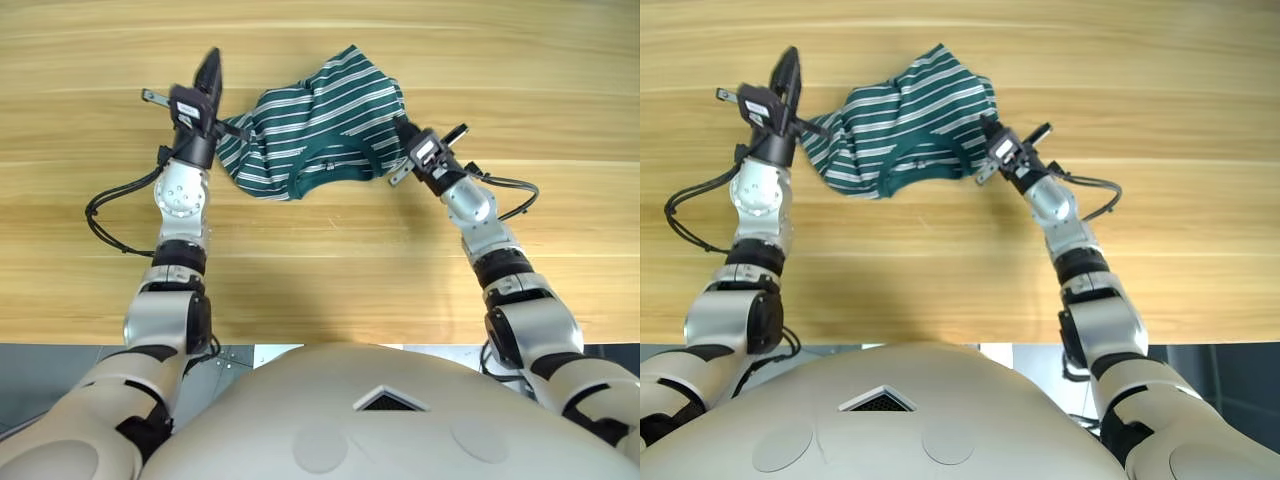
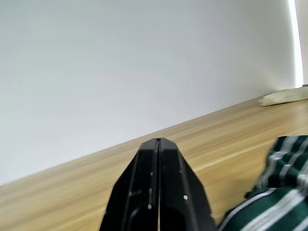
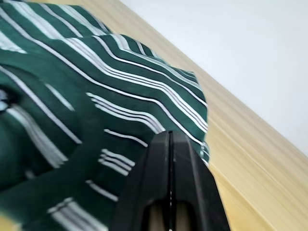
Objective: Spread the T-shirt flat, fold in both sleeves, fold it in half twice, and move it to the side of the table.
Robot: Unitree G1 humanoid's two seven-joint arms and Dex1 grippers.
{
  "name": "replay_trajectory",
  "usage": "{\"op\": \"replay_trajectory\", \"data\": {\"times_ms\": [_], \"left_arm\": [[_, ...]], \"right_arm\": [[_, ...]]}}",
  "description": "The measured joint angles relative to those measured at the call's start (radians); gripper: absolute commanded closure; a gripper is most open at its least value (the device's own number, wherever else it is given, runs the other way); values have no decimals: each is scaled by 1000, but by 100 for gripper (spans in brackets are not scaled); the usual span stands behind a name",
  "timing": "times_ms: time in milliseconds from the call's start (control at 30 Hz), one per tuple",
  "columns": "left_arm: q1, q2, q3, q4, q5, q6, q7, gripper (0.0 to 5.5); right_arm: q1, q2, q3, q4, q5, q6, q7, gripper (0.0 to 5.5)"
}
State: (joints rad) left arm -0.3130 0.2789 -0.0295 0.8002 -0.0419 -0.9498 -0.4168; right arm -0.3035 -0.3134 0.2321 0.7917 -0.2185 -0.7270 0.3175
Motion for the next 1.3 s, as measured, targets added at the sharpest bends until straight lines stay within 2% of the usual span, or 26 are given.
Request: {"op": "replay_trajectory", "data": {"times_ms": [67,233,367,467,600,700,800,933,1300], "left_arm": [[80,12,-89,-103,-78,-20,-172,550],[204,61,-217,-260,-202,15,-433,483],[226,89,-236,-282,-182,36,-485,416],[200,111,-227,-191,18,17,-378,370],[130,161,-217,-101,374,29,-59,303],[89,201,-238,-67,564,77,137,262],[68,222,-269,-61,646,85,242,258],[67,236,-308,-64,646,83,259,258],[127,272,-335,-157,507,41,132,258]], "right_arm": [[57,-35,30,-76,34,-35,110,520],[129,-90,51,-200,116,-38,274,442],[148,-129,45,-237,118,-12,294,369],[147,-155,18,-234,72,15,250,316],[130,-174,11,-195,-18,51,158,243],[100,-176,12,-158,-84,69,90,241],[75,-174,21,-121,-142,76,27,241],[29,-157,55,-81,-202,84,-39,241],[-15,-137,123,-38,-244,76,-110,241]]}}
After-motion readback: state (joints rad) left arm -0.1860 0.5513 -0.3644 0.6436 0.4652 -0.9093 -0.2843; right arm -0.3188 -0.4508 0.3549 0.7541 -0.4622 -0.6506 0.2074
